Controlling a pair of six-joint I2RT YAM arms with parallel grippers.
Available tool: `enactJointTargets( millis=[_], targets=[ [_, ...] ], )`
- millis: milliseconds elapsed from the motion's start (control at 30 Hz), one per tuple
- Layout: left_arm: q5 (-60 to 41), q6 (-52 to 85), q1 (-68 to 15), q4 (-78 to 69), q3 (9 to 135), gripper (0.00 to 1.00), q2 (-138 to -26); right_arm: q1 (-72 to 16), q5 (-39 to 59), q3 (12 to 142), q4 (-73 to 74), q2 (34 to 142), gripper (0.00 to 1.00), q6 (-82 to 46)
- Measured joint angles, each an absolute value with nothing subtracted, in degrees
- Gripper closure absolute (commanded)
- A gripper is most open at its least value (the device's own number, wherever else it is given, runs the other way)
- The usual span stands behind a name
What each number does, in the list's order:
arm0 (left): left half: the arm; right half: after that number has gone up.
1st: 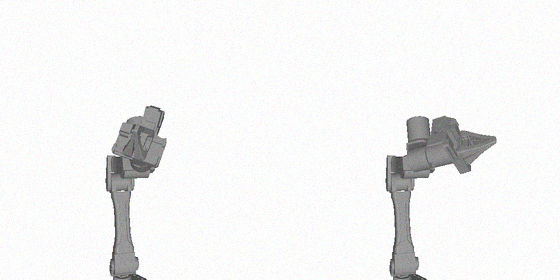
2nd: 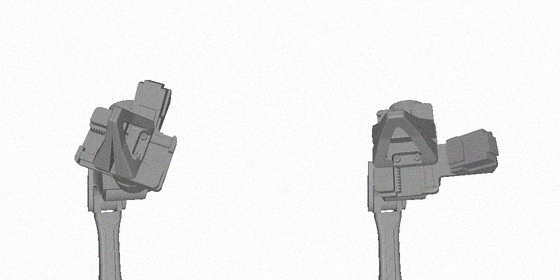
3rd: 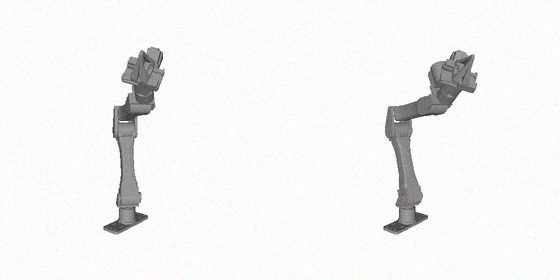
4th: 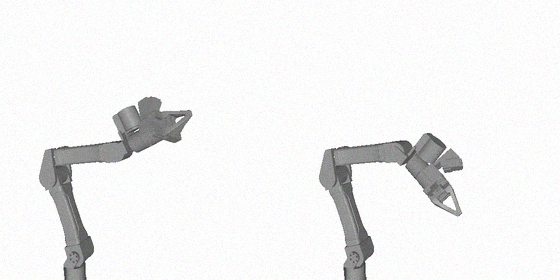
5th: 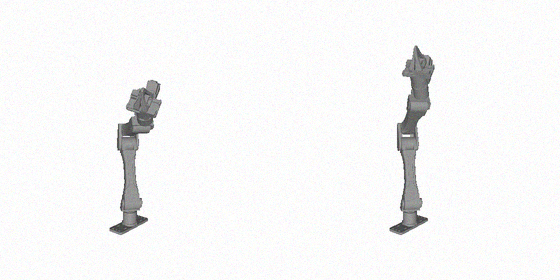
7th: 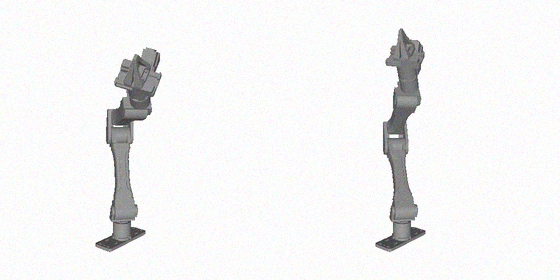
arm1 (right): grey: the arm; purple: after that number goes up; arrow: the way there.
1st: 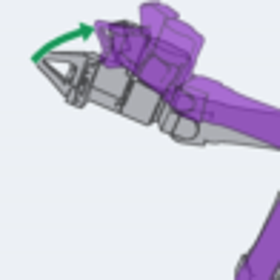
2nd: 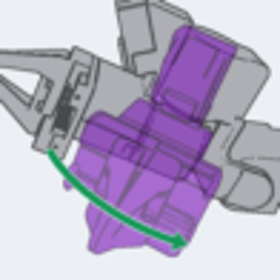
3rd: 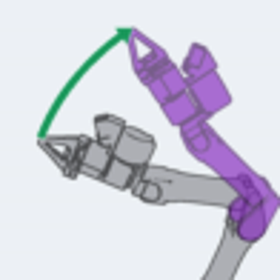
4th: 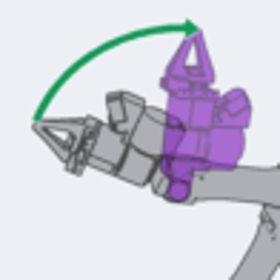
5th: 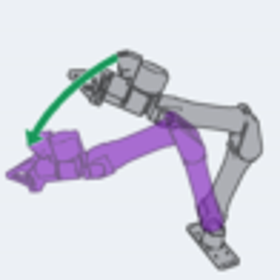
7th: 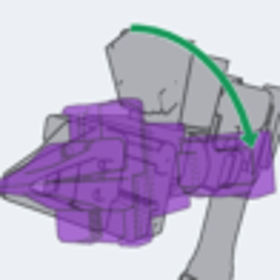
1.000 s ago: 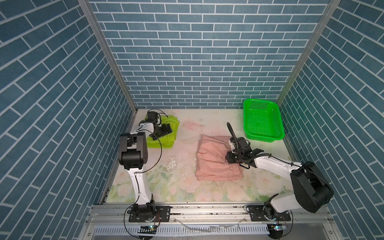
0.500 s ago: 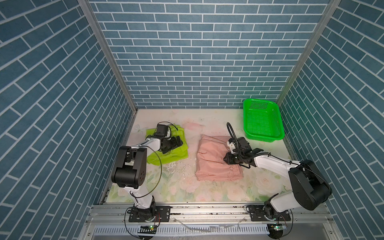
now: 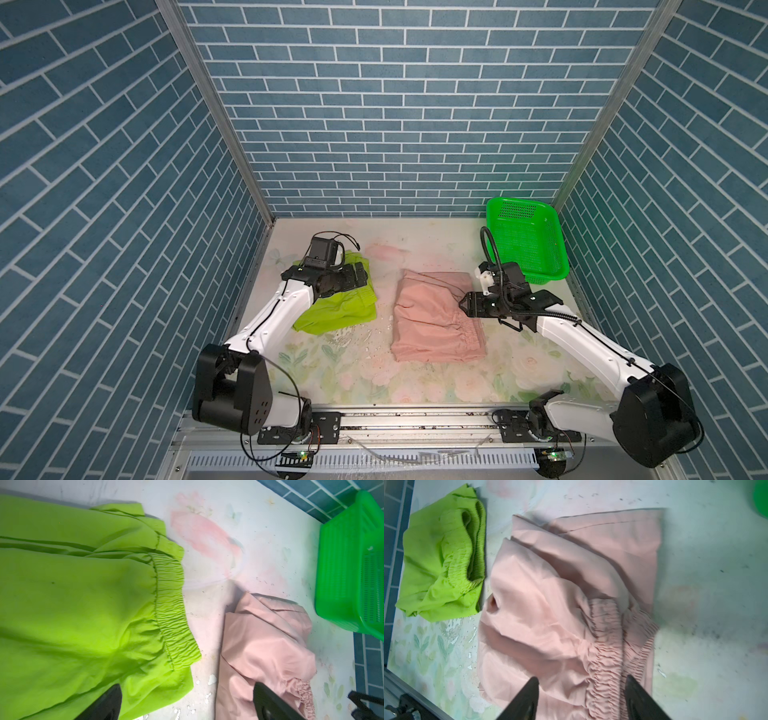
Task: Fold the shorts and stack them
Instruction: 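Grasp the folded pink shorts at both sides with left and right grippers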
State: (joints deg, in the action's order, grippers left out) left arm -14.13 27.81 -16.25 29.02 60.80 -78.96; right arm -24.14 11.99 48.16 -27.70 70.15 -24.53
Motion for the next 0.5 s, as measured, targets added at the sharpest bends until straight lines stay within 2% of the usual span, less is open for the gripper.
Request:
enactJointTargets(
  millis=[233, 500],
  targets=[
    [-16.7, 29.4, -27.5, 21.1, 53.8, 0.00, -82.8, -20.6, 15.2, 45.4, -32.0, 70.4, 0.26, -23.3],
    [-20.5, 29.6, -31.4, 9.3, 50.3, 0.00, -90.6, -20.6, 18.6, 40.7, -28.5, 74.3, 0.25, -21.6]
  ],
)
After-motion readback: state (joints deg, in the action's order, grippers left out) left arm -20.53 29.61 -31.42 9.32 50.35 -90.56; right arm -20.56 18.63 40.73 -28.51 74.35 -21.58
